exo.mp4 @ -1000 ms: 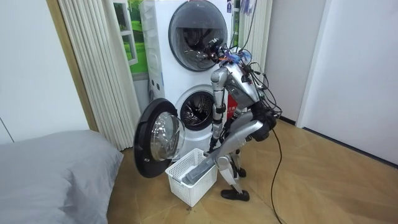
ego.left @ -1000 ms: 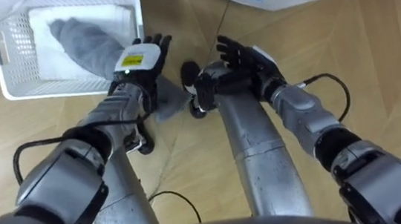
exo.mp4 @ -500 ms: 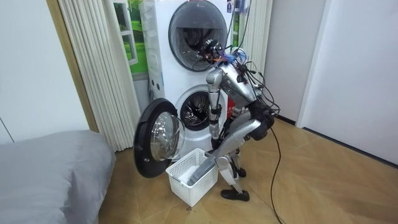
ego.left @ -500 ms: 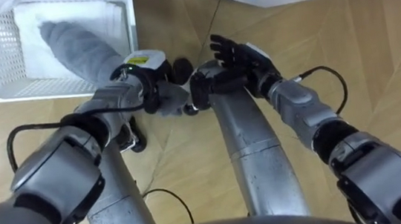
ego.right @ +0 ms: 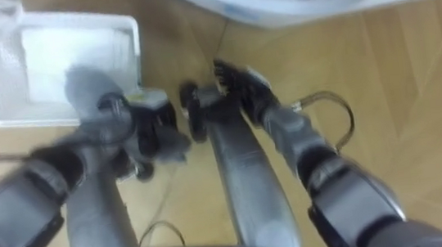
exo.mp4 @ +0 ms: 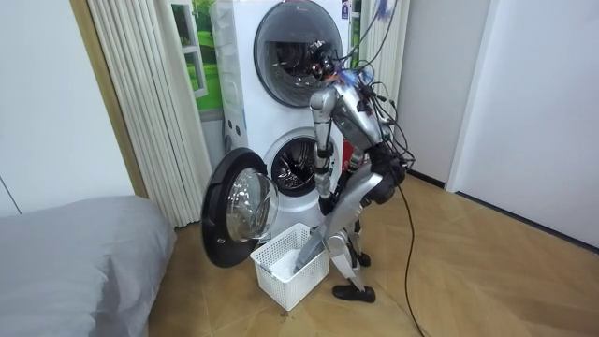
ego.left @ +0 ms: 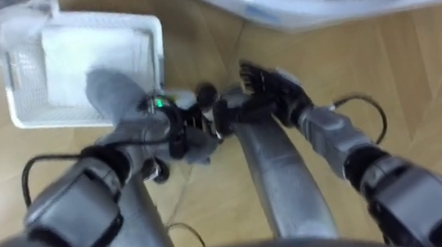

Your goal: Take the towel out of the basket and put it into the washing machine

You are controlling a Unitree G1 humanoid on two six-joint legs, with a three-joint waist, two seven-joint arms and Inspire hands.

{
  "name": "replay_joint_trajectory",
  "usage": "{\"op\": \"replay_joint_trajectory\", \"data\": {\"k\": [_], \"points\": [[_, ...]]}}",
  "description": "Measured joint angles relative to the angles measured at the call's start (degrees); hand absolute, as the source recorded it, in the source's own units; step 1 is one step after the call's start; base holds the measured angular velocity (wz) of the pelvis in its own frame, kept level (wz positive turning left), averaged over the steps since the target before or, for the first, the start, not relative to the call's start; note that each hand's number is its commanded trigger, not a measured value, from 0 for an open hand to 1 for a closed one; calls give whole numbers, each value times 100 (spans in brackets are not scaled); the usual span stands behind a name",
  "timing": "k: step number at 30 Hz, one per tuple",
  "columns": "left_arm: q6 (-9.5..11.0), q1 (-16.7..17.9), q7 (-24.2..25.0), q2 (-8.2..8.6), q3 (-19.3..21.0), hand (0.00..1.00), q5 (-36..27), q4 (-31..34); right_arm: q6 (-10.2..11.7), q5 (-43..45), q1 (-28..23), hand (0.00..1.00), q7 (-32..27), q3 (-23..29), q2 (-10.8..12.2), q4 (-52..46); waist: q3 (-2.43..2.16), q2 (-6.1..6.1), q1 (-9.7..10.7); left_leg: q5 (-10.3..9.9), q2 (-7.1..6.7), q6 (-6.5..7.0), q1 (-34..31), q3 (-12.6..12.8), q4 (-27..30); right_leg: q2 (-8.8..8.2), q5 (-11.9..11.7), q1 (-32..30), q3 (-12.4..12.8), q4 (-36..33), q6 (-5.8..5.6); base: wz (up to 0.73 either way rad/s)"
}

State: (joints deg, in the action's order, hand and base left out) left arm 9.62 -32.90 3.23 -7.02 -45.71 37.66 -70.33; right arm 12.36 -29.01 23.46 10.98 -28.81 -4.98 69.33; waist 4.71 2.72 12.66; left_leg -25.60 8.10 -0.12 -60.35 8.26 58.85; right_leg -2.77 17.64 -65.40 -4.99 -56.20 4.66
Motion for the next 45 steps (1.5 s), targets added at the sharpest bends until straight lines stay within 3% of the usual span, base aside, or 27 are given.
{"op": "replay_joint_trajectory", "data": {"k": [3,8,12,14,18,22,26,28,31,38,45], "points": [[70,11,-134,25,75,100,8,-3,0,15,-92,0,-11,-25,-71,15,-5,-54,-156,32,-8,2,322,48,-178,8,-19,310,14,185,-32,-5],[172,78,-405,2,639,100,-124,23,5,48,-152,0,-34,182,-243,40,-13,-156,-418,86,-86,25,770,77,-441,-23,-59,744,31,410,-94,0],[196,90,-598,-89,1089,100,-794,180,7,15,-139,0,-26,214,-279,44,-2,-200,-579,142,-115,65,1046,88,-596,-56,-102,1040,7,563,-131,6],[217,127,-685,-91,1199,100,-1245,331,13,27,-140,0,-22,212,-300,37,-6,-218,-579,190,-204,96,1115,95,-699,-142,-108,1096,8,583,-150,15],[367,305,-670,-111,1419,100,-2447,772,14,195,-279,0,-3,212,-371,-63,-8,-239,-683,242,-270,132,1240,86,-817,-194,-137,1236,0,686,-197,7],[420,522,-292,-133,1415,100,-4157,1344,12,461,-349,0,-10,286,-369,-73,-12,-233,-680,264,-282,165,1326,76,-879,-225,-164,1356,-23,771,-242,4],[420,540,210,-43,1393,100,-5292,1479,9,478,-348,0,-24,305,-321,-74,-19,-223,-677,304,-293,189,1392,72,-971,-211,-232,1452,-35,907,-275,0],[417,692,509,5,1404,100,-5929,1720,6,541,-350,0,-27,337,-232,-82,-69,-201,-683,361,-295,191,1429,68,-1086,-182,-315,1517,-79,1080,-278,-3],[417,858,912,77,1397,100,-6638,1874,-7,770,-348,0,-19,351,-206,-86,-106,-142,-699,396,-297,194,1541,86,-1172,-177,-358,1627,-88,1173,-282,-2],[366,989,1218,79,1398,100,-7024,2226,-18,920,-490,0,-17,537,-205,-208,-161,-52,-649,508,-294,217,1656,30,-1320,-204,-451,1824,-209,1368,-284,7],[237,1088,2029,94,1397,100,-8484,2643,-203,933,-655,0,7,547,-127,-392,-176,-26,-659,525,-309,211,1707,-54,-1315,-222,-459,1935,-298,1374,-273,7]]}}
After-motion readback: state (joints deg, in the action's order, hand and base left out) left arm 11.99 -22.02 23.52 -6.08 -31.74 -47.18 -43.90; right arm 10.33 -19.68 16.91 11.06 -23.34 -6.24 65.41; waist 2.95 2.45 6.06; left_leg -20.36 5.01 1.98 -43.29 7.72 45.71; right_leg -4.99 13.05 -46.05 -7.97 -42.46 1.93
